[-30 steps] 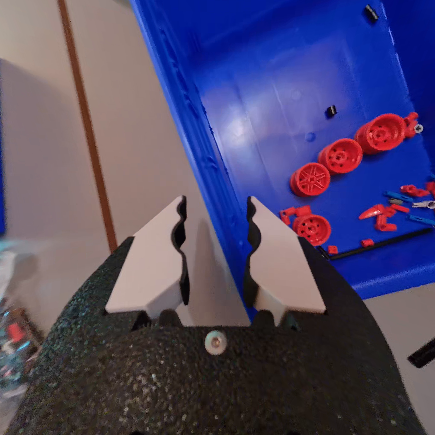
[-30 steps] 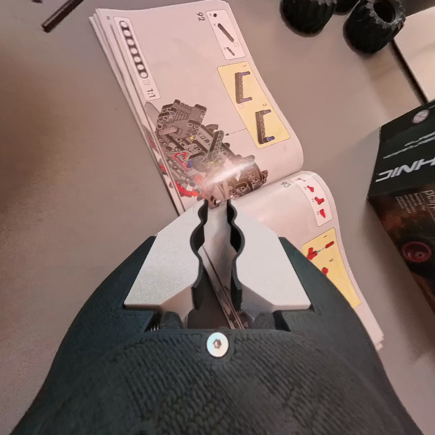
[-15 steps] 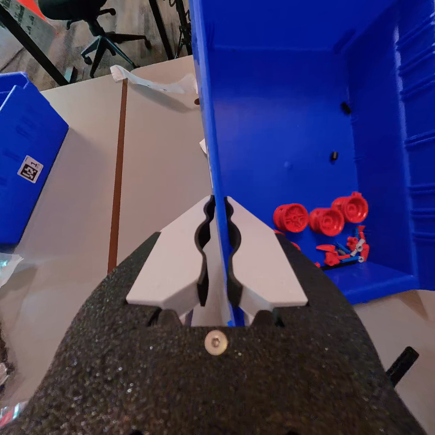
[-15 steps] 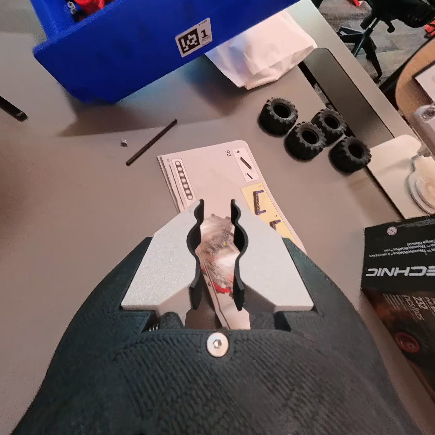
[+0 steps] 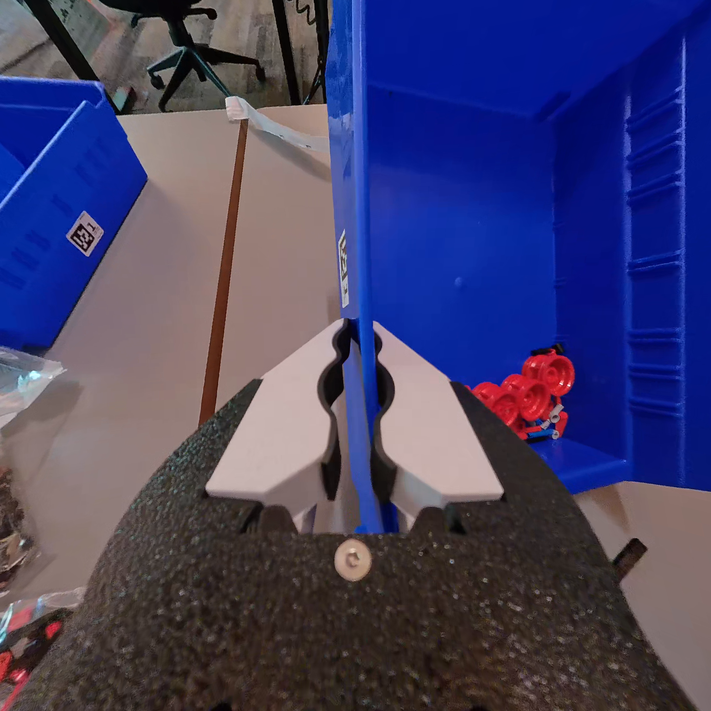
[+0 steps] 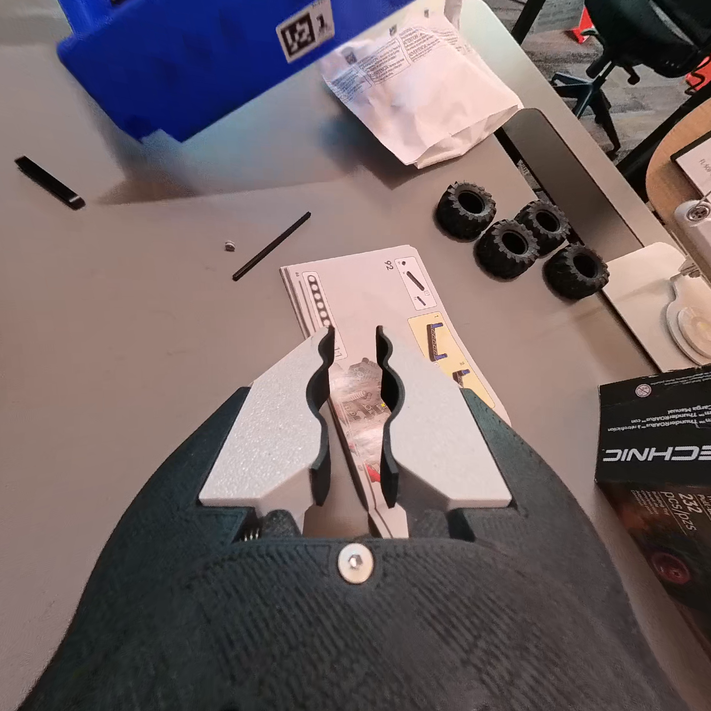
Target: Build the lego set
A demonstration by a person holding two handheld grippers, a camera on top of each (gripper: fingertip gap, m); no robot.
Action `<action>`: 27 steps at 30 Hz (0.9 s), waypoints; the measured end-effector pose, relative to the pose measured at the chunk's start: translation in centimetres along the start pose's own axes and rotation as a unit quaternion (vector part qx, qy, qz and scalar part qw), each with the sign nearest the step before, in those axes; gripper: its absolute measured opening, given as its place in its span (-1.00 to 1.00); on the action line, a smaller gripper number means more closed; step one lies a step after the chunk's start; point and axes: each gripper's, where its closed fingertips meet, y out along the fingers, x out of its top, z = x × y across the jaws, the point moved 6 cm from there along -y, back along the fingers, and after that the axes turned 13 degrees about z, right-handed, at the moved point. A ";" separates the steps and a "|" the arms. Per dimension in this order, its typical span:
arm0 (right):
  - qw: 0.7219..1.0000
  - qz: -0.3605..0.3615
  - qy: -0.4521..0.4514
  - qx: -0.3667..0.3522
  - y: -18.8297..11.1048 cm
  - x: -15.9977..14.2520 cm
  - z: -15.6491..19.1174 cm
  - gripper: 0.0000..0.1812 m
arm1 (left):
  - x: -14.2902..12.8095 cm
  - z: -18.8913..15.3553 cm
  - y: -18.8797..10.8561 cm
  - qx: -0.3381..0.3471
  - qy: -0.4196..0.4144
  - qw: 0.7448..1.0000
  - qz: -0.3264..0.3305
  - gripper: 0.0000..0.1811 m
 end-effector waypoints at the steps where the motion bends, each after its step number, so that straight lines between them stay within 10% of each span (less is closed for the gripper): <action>1: 1.000 0.000 -0.001 0.000 -0.1 0.0 0.1 -0.78 | -0.1 0.5 -0.2 -0.009 -0.011 1.000 -0.003 -0.95; 7: 0.999 -0.022 -0.017 0.045 -0.1 0.1 1.4 -0.79 | -1.5 4.9 -2.3 -0.052 -0.066 0.996 0.012 -0.95; 15: 0.949 -0.067 -0.169 0.259 7.3 7.2 13.6 -0.60 | -5.7 11.8 -5.7 -0.072 -0.109 0.981 0.144 -0.94; 22: 0.918 -0.033 -0.270 0.290 11.3 10.6 19.5 -0.50 | -8.8 11.8 -3.8 -0.079 -0.115 0.958 0.249 -0.93; 27: 0.909 -0.008 -0.295 0.293 12.0 10.1 20.5 -0.78 | -9.0 10.5 -0.9 -0.088 -0.104 0.956 0.262 -0.93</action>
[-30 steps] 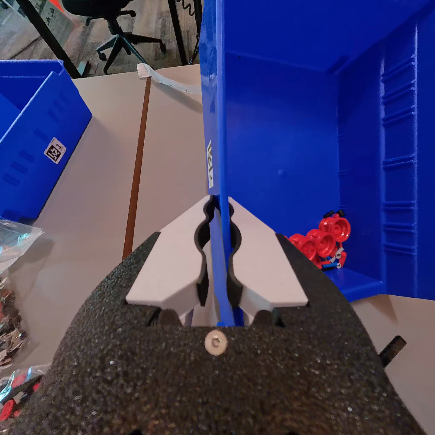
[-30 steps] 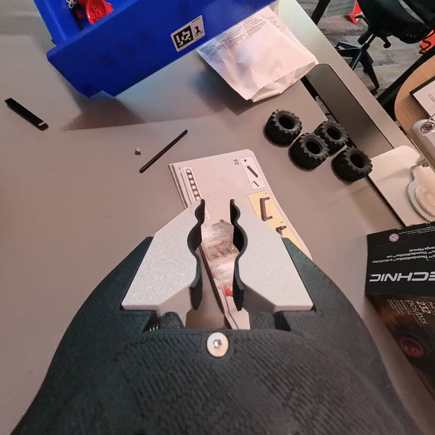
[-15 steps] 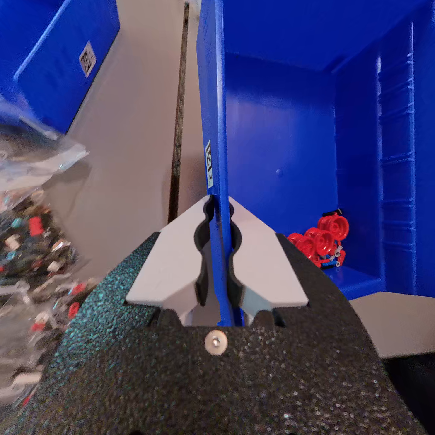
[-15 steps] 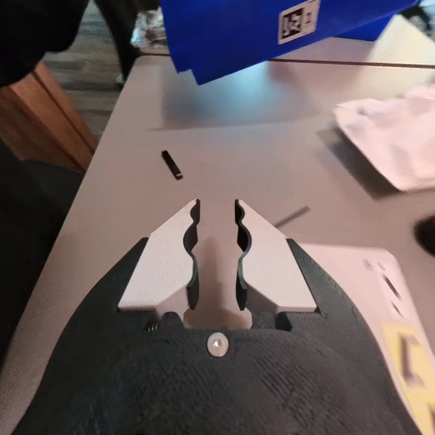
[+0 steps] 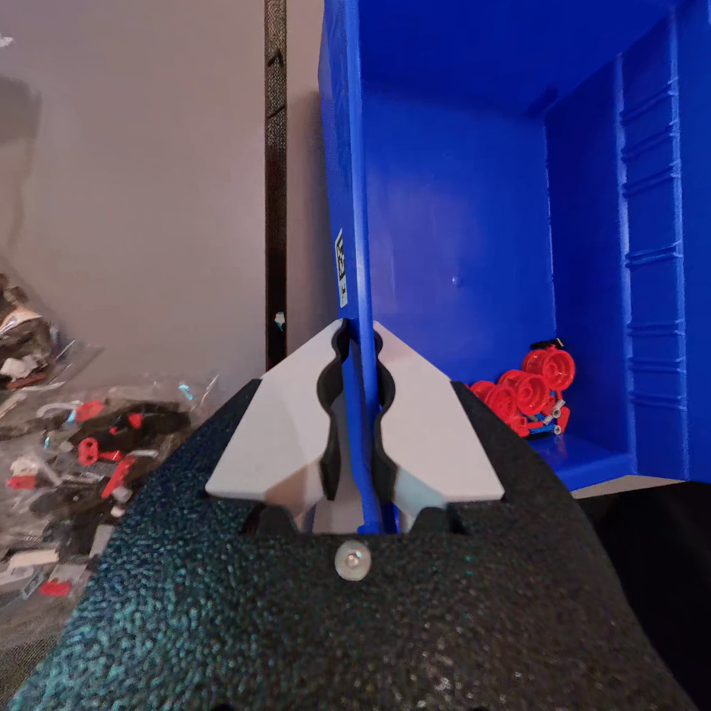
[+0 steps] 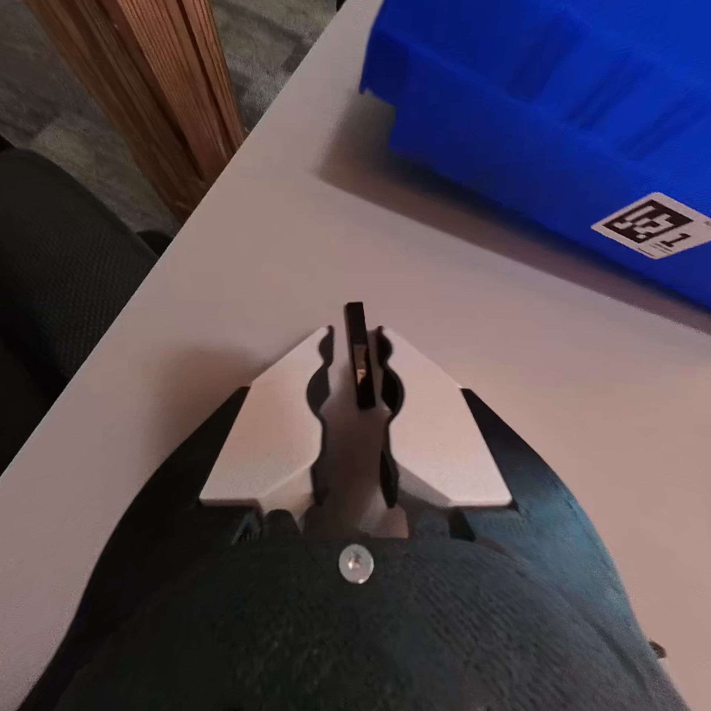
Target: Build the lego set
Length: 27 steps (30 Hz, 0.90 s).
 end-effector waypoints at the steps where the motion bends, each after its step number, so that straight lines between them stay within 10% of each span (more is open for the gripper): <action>1: 1.000 0.002 -0.008 0.007 -0.1 -0.2 0.3 -0.93 | 0.3 -0.2 0.4 -0.005 0.000 1.000 -0.002 -0.94; 11: 0.987 -0.077 0.133 -0.037 -5.2 -3.8 0.6 -0.93 | 2.3 -1.2 2.8 -0.013 -0.008 0.999 -0.031 -0.92; 21: 0.906 -0.060 0.408 -0.091 -14.0 -16.9 2.2 -0.93 | 4.2 -4.3 4.3 -0.009 0.012 0.998 -0.062 -0.88; 27: 0.906 -0.044 0.413 -0.084 -13.7 -19.2 3.3 -0.93 | 5.5 -6.8 0.8 0.055 0.030 0.983 -0.170 -0.77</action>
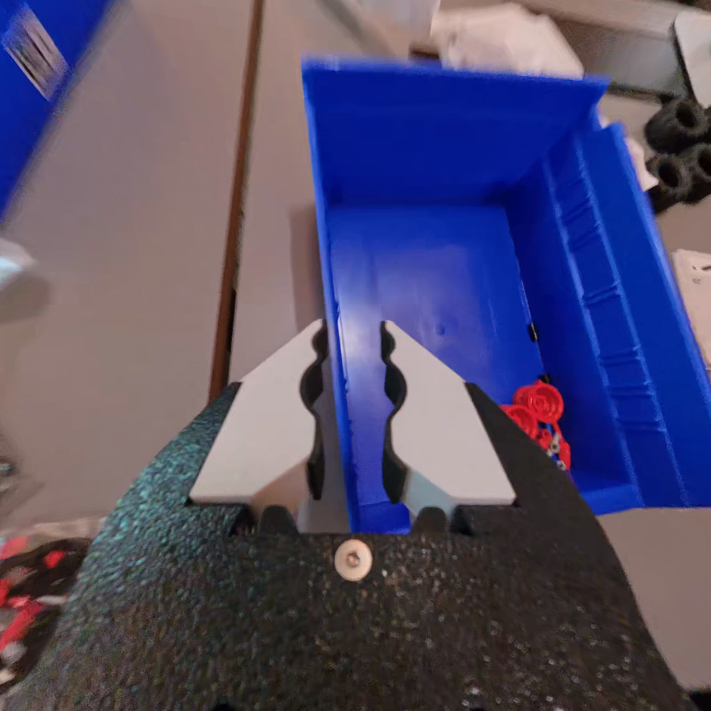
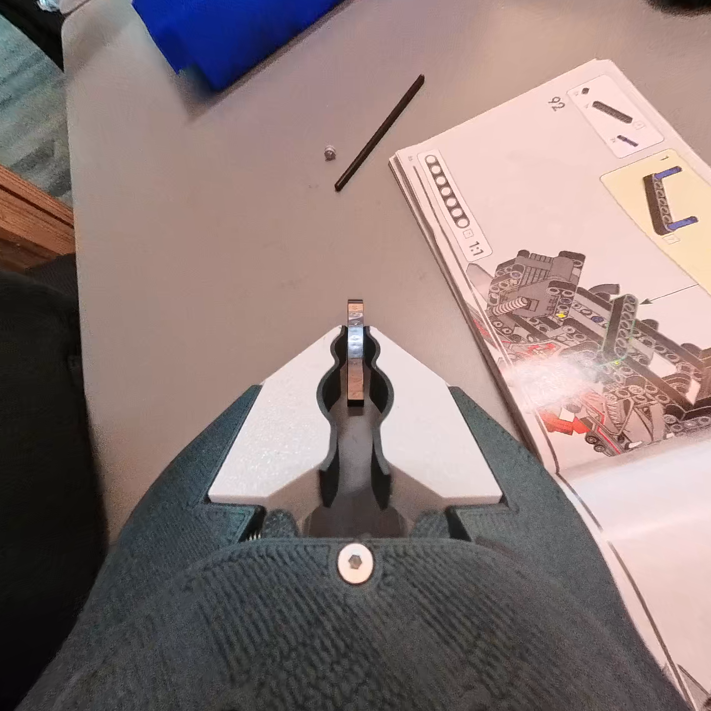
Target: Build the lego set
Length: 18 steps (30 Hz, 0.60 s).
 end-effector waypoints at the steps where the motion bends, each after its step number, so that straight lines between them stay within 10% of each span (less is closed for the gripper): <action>1: 1.000 0.007 -0.004 -0.001 0.1 -0.2 0.0 -0.93 | 0.6 -1.2 -1.3 0.027 0.032 0.999 -0.031 -0.77; 6: 1.000 0.015 -0.023 -0.008 0.4 -0.7 -0.2 -0.79 | 1.3 -15.2 -5.1 0.056 0.303 0.941 -0.139 -0.77; 11: 0.996 0.015 -0.068 -0.053 -1.0 -1.7 -0.3 -0.74 | -4.9 -31.5 -0.6 -0.152 0.518 0.837 -0.091 -0.73; 18: 0.987 -0.021 -0.140 -0.071 -1.6 -2.7 1.0 -0.83 | -10.1 -38.4 8.1 -0.258 0.607 0.752 0.005 -0.73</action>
